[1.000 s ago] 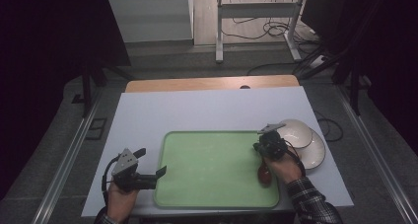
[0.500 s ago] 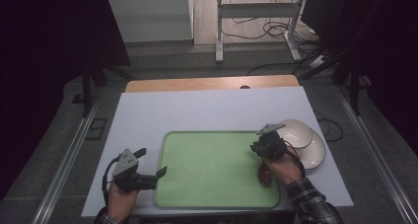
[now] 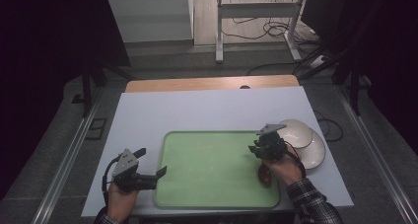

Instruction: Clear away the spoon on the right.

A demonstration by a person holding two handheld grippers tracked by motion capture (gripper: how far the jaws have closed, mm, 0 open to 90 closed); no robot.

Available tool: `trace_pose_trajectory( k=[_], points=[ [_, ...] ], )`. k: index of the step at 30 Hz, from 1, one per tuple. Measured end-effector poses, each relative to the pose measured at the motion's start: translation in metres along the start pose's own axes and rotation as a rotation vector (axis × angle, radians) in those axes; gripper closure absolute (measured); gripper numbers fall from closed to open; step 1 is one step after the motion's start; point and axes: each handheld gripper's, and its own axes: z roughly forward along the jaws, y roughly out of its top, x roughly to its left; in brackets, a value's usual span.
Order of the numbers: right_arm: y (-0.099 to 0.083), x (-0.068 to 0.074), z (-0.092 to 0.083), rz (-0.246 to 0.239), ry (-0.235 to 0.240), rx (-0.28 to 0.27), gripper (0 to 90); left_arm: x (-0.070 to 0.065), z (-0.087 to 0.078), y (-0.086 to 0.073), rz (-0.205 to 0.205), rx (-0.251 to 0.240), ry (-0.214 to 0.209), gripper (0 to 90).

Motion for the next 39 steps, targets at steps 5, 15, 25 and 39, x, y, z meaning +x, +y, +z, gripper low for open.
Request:
trace_pose_trajectory(
  k=[5,15,25,39],
  points=[
    [0.002,0.003,-0.005,-0.008,-0.003,-0.024,60.1,0.0,0.0,0.0,-0.002,0.0,0.001,1.7],
    [0.002,0.006,-0.01,-0.016,0.0,-0.044,48.9,0.0,0.0,0.0,-0.003,-0.002,0.003,2.0],
    [0.001,0.006,-0.015,-0.029,0.01,-0.073,35.3,0.0,0.0,0.0,-0.001,-0.002,0.006,2.0],
    [-0.001,0.006,-0.026,-0.026,-0.002,-0.131,17.9,0.0,0.0,-0.001,-0.001,0.001,0.003,1.9]
  ],
)
